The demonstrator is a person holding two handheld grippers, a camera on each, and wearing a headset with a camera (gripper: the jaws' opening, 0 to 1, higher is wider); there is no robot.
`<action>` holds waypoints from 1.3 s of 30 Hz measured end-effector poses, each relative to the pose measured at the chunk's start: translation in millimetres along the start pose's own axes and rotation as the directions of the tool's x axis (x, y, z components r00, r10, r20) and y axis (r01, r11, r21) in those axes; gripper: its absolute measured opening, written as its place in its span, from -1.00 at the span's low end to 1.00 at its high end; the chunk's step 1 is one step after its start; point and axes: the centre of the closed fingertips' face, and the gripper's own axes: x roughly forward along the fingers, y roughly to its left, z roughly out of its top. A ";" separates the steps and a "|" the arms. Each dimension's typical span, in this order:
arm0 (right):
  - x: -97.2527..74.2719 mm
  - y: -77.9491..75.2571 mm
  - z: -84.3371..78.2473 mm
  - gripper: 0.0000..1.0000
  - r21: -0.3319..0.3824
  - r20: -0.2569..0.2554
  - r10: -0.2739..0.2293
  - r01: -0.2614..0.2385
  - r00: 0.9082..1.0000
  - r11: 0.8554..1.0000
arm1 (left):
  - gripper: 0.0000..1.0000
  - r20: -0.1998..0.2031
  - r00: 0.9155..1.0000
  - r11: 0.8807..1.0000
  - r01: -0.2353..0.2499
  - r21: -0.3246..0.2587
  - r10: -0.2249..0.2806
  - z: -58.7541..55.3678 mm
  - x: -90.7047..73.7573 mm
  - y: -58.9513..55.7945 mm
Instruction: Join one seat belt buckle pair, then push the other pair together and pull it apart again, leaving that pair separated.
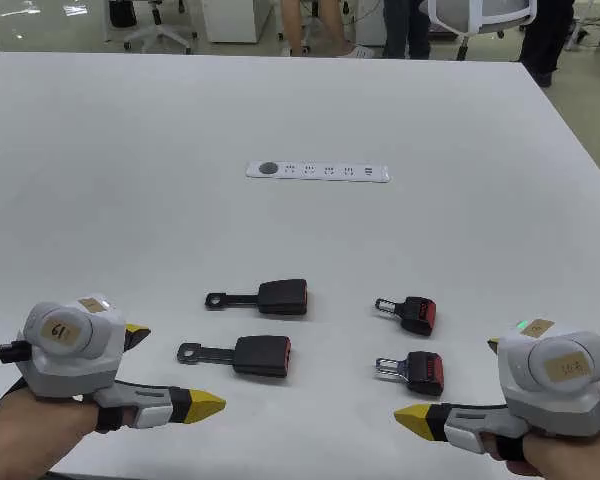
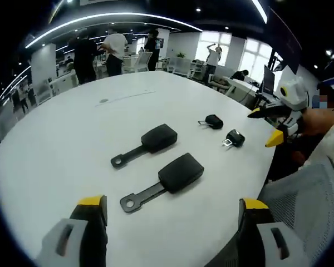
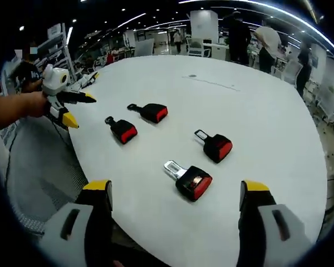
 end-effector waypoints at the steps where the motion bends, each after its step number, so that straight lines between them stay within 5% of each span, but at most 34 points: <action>1: 1.7 0.0 -0.7 0.72 -0.003 0.003 -0.002 0.002 1.000 1.000 | 0.94 0.011 1.000 1.000 0.002 0.004 -0.002 2.2 -0.5 -0.5; 5: 2.2 0.8 -0.6 0.73 -0.006 -0.002 -0.004 0.004 1.000 1.000 | 0.90 0.047 0.999 1.000 -0.002 0.021 0.001 6.8 -2.9 0.6; 14: -2.4 -1.2 -0.4 0.73 -0.007 0.006 -0.013 0.013 1.000 1.000 | 0.92 0.045 0.999 1.000 -0.022 0.016 0.021 4.0 -9.1 2.4; 33: -2.3 -5.9 -1.0 0.81 -0.028 -0.025 -0.032 0.032 0.999 0.999 | 0.93 0.025 1.000 0.999 -0.011 0.046 0.010 7.1 -9.0 -1.4; 39: -0.6 -7.3 -0.7 0.91 -0.025 -0.021 -0.036 0.036 0.999 0.999 | 0.97 -0.013 1.000 0.996 -0.001 0.088 0.002 6.9 -4.3 -1.5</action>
